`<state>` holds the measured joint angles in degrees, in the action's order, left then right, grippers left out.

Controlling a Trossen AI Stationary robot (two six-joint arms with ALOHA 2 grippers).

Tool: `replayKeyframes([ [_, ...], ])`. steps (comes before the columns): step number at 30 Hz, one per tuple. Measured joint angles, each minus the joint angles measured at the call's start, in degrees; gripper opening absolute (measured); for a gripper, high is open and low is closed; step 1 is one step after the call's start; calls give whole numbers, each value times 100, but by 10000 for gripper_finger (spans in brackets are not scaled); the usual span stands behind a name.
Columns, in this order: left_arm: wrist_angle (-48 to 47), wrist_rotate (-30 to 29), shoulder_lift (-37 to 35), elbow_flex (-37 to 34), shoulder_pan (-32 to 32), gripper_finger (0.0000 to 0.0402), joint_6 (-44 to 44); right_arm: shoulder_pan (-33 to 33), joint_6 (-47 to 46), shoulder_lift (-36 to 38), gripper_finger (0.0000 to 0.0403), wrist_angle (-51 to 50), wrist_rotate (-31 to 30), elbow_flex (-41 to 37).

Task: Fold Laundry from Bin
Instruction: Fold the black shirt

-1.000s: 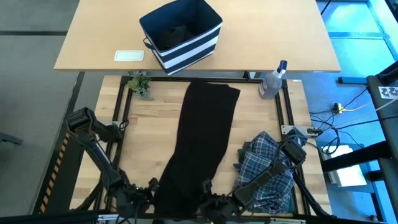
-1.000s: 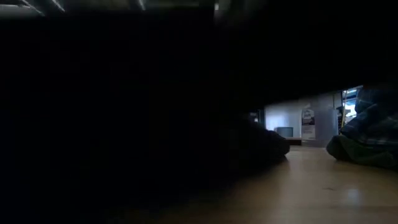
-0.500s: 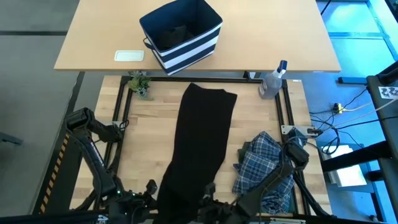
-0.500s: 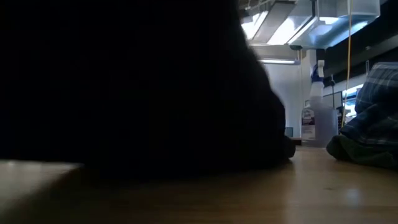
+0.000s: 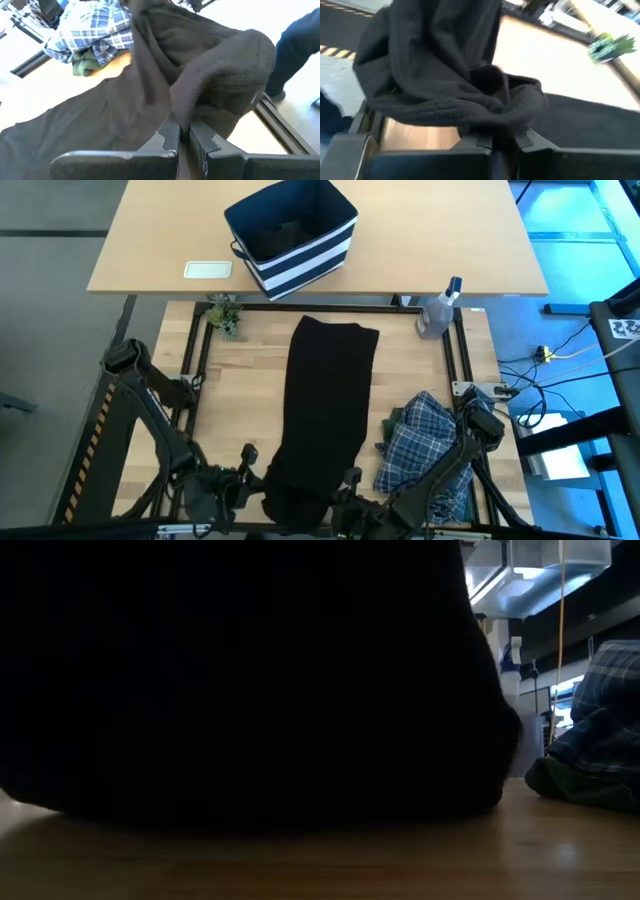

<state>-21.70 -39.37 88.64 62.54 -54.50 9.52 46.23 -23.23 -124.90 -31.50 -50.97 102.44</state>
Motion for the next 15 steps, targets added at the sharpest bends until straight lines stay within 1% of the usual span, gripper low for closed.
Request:
replayKeyframes([
  [3, 535, 164, -287, -479, 135, 2, -6, -98, -74, 11, 6, 460, 274, -385],
  [6, 915, 272, -534, -947, 221, 2, 67, -196, 148, 66, 6, 1169, 487, -781],
  [9, 1171, 296, -771, -1309, 337, 1, 88, -316, 443, 387, 6, 1963, 696, -1271],
  [12, 1233, 314, -1061, -1541, 558, 1, 58, -488, 677, 840, 6, 2904, 956, -2083],
  [15, 1193, 486, -1428, -1683, 880, 1, -335, -709, 860, 1364, 6, 3874, 1067, -3081],
])
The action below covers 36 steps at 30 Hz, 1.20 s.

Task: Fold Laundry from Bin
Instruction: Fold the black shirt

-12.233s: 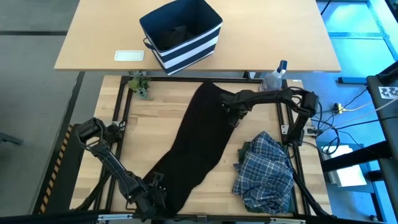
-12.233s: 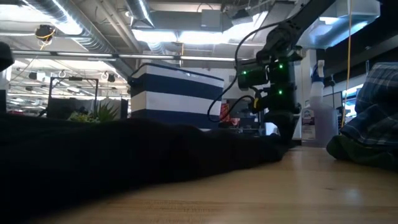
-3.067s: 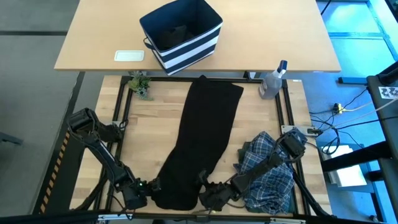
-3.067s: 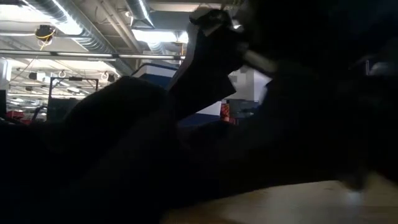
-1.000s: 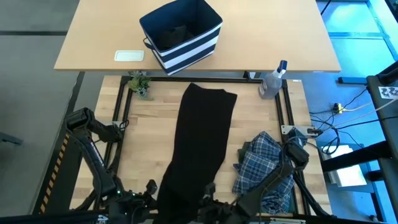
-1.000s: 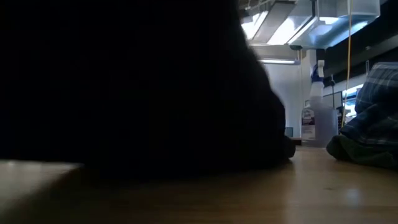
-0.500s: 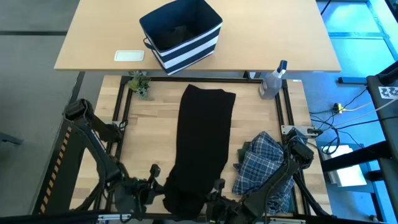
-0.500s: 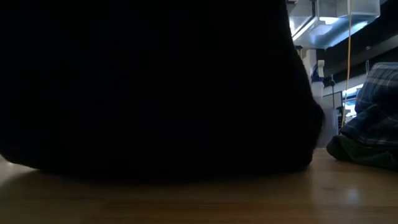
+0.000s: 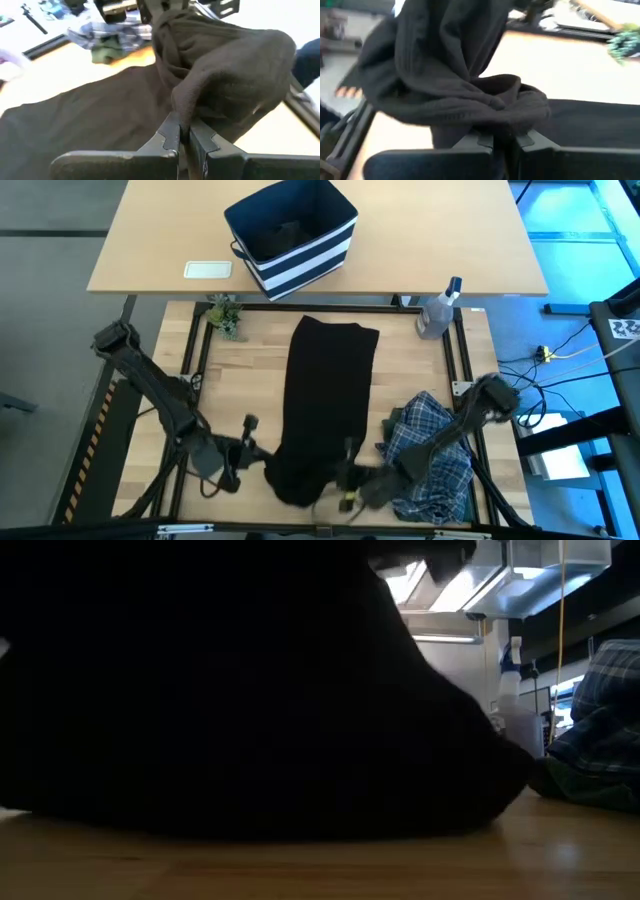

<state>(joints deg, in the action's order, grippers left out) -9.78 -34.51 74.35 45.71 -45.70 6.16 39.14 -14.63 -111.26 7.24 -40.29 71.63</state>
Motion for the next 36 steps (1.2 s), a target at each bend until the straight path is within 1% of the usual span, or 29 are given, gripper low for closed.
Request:
replayKeyframes([
  [3, -2, 114, -501, -117, 529, 1, -500, -259, 99, 689, 6, 1027, 50, -984],
  [5, -67, 174, -864, -235, 994, 1, -835, -468, 138, 1079, 6, 1603, 137, -1598],
  [6, -38, 295, -1032, -282, 1262, 1, -1010, -578, 153, 1243, 6, 1857, 164, -1868],
  [9, -61, 703, -1518, -434, 2209, 1, -1433, -959, 166, 1715, 6, 2197, 243, -2524],
  [12, -65, 1268, -1807, -622, 3323, 1, -1762, -1372, 161, 2141, 6, 2249, 235, -2941],
  [16, 15, 2370, -1885, -741, 4772, 1, -1986, -1893, 207, 2467, 6, 2225, 238, -3254],
  [18, 55, 2786, -1859, -743, 5346, 1, -2095, -2116, 257, 2624, 6, 2258, 236, -3327],
  [21, 222, 3247, -1712, -746, 6017, 1, -2230, -2412, 290, 2745, 6, 2224, 232, -3351],
  [26, 688, 4102, -1291, -749, 6769, 0, -2407, -2744, 295, 2828, 6, 2209, 62, -3356],
  [30, 1071, 4664, -799, -749, 7134, 0, -2551, -2813, 287, 2826, 6, 2044, -369, -3356],
  [33, 1246, 5044, -537, -749, 7214, 0, -2606, -2775, 242, 2826, 6, 1990, -530, -3356],
  [36, 1266, 5231, -482, -749, 7044, 0, -2611, -2559, 94, 2826, 6, 1976, -699, -3356],
])
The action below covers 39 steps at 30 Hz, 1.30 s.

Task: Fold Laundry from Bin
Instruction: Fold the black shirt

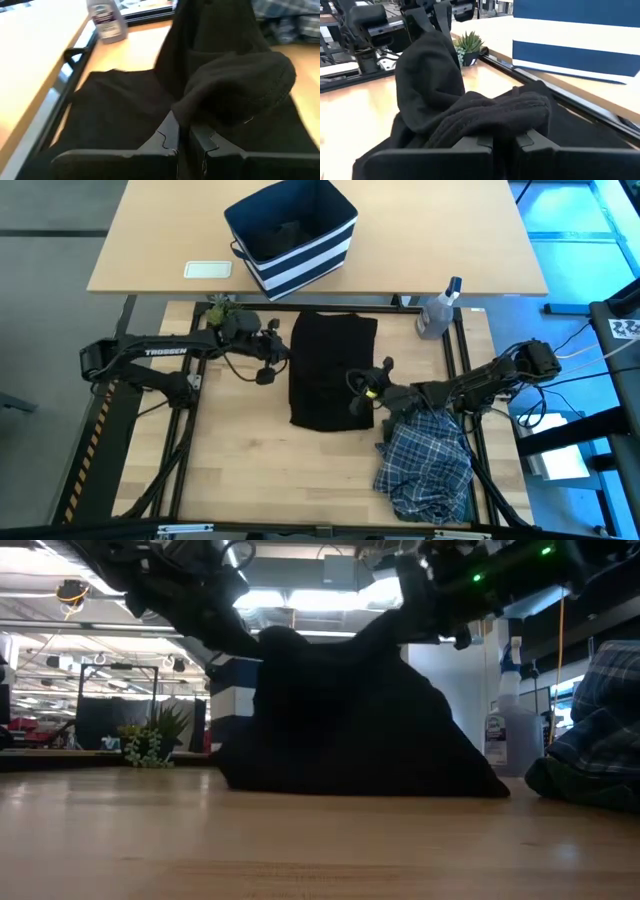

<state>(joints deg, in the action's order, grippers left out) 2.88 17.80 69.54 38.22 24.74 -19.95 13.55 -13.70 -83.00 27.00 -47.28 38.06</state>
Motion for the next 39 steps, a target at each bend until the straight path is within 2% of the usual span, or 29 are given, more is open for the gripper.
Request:
replayKeyframes([
  [4, 399, -237, -9, 0, -207, 0, -281, 148, -236, -7, 6, -282, -622, 2],
  [7, 954, -424, 50, 13, 60, 0, -358, -251, -357, -7, 6, -445, -668, 2],
  [14, 1465, 43, 856, 19, 1229, 0, -230, -1797, -650, -11, 6, -772, 373, 2],
  [18, 1670, 290, 1635, 158, 1657, 0, -267, -2682, -869, -156, 6, -745, 1343, 0],
  [21, 1717, 259, 2254, 462, 1836, 0, -141, -3235, -1015, -459, 6, -664, 1901, 2],
  [25, 1714, -19, 2896, 914, 1962, 0, 271, -3822, -1051, -1066, 6, -284, 2561, 0],
  [28, 1711, -453, 3118, 1118, 2016, 3, 567, -4090, -1146, -1500, 6, -5, 2993, 61],
  [34, 1599, -1518, 3158, 1169, 2037, 21, 783, -4262, -1308, -1947, 29, 16, 3190, 275],
  [39, 1280, -1594, 3144, 1169, 2103, 45, 684, -4245, -1289, -1980, 57, 0, 3155, 356],
])
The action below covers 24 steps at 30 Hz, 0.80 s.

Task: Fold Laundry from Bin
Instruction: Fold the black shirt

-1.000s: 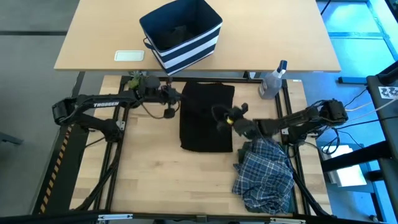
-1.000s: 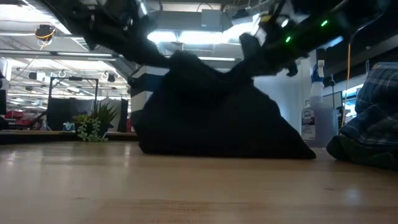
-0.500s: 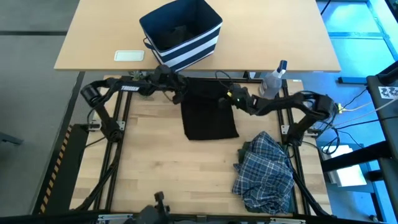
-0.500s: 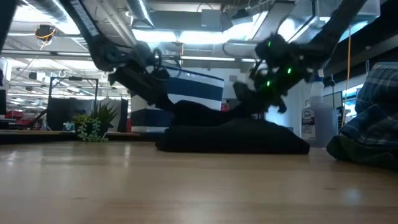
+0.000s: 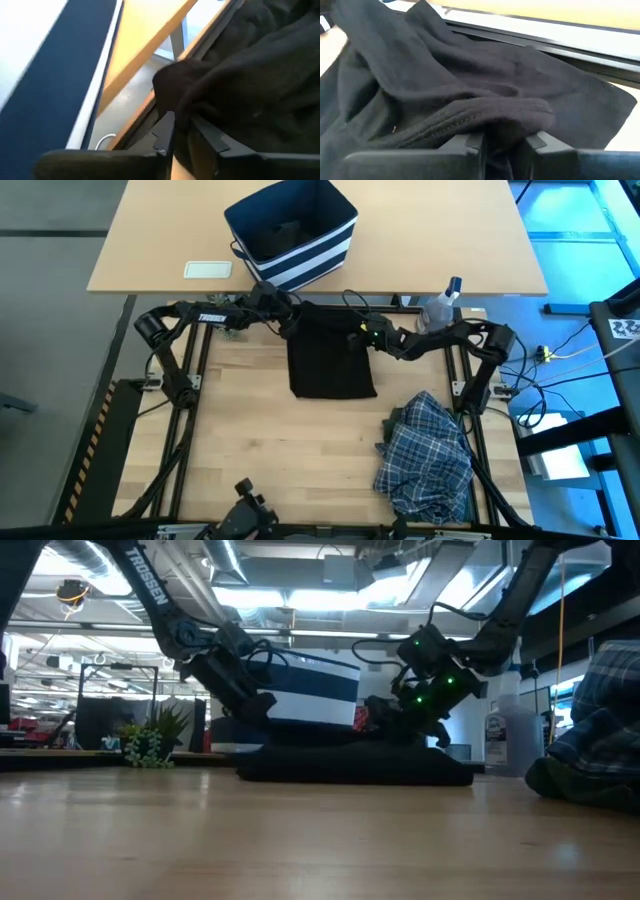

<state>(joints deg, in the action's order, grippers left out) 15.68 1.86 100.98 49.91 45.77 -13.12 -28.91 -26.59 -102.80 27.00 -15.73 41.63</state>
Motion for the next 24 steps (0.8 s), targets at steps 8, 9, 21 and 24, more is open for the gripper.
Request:
replayKeyframes([
  [8, -101, 25, -202, 0, -8, 104, -152, 0, 4, 264, 89, -102, 33, 0],
  [9, -113, 61, -253, 1, -8, 109, -149, 6, 7, 315, 92, -104, 40, 0],
  [21, -601, 1027, -1089, 0, -1057, 123, -402, 4, 375, 1265, 101, -774, 184, 0],
  [24, -1056, 1014, -1079, 0, -1477, 123, -417, 4, 567, 1486, 102, -1110, 184, 0],
])
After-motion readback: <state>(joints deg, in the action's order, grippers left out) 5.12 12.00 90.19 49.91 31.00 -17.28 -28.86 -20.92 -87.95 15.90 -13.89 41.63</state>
